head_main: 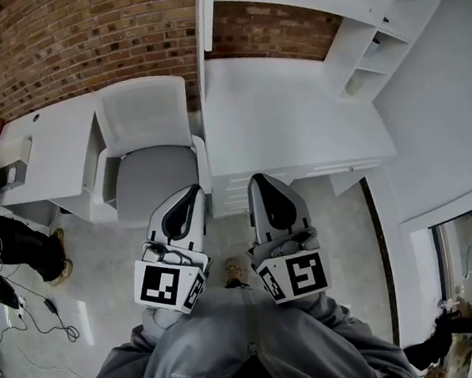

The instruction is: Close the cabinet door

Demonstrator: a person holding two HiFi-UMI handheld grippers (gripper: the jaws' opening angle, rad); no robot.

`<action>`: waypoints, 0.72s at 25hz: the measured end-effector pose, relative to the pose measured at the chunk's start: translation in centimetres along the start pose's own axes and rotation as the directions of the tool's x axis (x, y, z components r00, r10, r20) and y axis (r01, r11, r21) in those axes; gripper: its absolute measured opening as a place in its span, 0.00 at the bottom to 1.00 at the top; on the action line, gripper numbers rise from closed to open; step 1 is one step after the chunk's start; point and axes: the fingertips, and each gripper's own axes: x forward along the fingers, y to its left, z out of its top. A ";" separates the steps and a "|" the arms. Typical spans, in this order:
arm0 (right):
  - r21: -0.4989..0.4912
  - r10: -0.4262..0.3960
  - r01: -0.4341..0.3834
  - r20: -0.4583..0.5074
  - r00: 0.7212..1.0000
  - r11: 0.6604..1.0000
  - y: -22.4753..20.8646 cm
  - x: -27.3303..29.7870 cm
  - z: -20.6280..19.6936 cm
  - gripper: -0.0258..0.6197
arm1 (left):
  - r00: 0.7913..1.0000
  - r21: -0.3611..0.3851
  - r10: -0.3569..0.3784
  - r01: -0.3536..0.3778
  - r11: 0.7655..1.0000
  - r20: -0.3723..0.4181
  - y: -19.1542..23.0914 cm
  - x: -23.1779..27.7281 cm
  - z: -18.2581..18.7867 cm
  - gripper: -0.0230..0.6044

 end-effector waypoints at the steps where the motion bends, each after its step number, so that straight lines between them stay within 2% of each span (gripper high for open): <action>1: 0.000 0.005 -0.005 0.001 1.000 1.000 -0.4 0.4 -0.1 0.08 | 1.000 0.001 0.003 -0.003 1.000 0.000 0.1 0.6 0.0 0.04; 11: 0.012 0.064 -0.064 0.017 0.998 0.998 -4.4 4.4 -0.1 0.08 | 0.999 0.026 0.047 -0.047 0.999 0.005 0.7 5.8 0.5 0.04; 18: 0.018 0.117 -0.117 0.026 0.993 0.993 -5.5 5.7 -0.7 0.08 | 0.996 0.033 0.087 -0.087 0.996 0.011 0.7 7.2 0.1 0.04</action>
